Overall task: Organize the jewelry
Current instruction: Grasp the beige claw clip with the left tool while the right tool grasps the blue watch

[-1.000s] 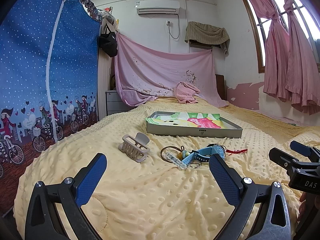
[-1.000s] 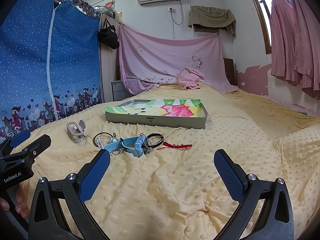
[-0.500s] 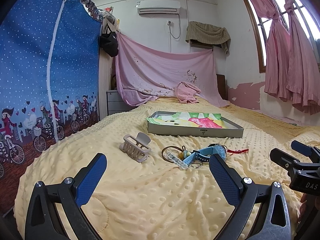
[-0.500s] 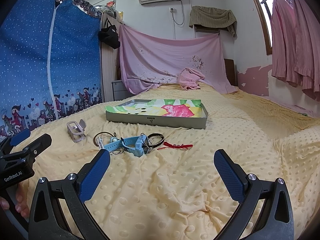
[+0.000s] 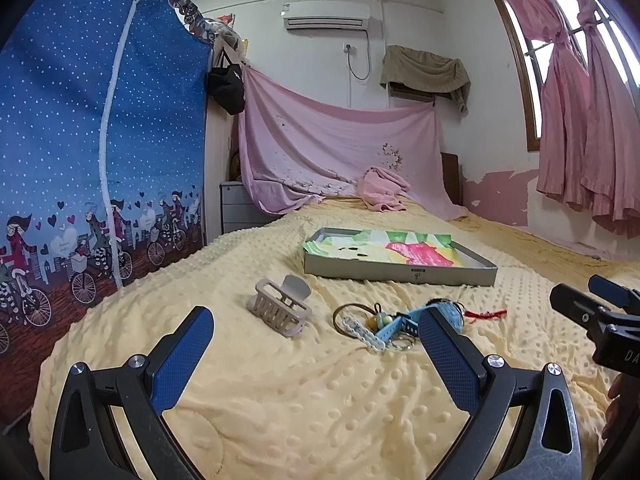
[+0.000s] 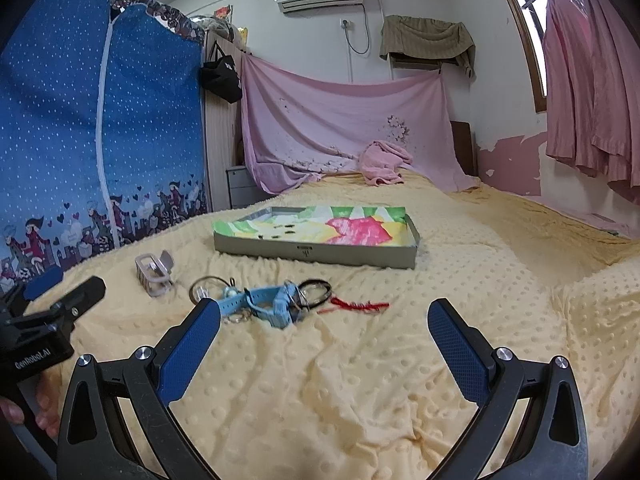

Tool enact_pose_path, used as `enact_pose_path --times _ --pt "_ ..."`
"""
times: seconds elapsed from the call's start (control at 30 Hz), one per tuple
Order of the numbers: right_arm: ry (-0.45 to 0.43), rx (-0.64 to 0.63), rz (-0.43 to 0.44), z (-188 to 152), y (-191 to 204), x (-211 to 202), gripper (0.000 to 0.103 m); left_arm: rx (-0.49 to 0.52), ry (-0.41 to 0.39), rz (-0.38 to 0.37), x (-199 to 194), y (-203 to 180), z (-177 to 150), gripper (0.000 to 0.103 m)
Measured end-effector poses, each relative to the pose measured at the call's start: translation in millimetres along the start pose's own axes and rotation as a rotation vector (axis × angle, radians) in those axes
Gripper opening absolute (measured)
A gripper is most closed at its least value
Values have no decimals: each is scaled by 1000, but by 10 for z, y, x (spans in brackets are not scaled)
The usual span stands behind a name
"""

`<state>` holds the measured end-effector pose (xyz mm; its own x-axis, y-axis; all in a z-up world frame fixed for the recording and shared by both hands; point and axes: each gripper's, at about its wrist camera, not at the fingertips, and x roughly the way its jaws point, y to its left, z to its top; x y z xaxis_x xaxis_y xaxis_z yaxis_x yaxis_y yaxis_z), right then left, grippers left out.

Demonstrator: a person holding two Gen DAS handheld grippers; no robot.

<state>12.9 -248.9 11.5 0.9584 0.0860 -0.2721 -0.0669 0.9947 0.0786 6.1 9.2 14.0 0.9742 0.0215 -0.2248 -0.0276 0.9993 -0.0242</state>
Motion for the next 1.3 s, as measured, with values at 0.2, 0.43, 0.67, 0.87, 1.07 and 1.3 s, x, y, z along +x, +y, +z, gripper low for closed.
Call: enact_pose_path --times 0.2,0.43,0.67,0.87,1.07,1.3 --pt "-13 -28 22 159 37 104 102 27 0 9 160 39 161 103" --pt "53 9 138 284 2 452 102 86 46 -10 449 214 320 103" --pt "169 35 209 216 104 854 102 92 162 -41 847 337 239 103" --pt "277 26 248 61 201 1085 75 94 231 -46 1098 321 158 103" --pt "426 58 269 -128 236 1394 44 152 261 -61 1197 225 113 98" --pt "480 65 258 -230 277 1610 44 125 360 -56 1486 258 67 78"
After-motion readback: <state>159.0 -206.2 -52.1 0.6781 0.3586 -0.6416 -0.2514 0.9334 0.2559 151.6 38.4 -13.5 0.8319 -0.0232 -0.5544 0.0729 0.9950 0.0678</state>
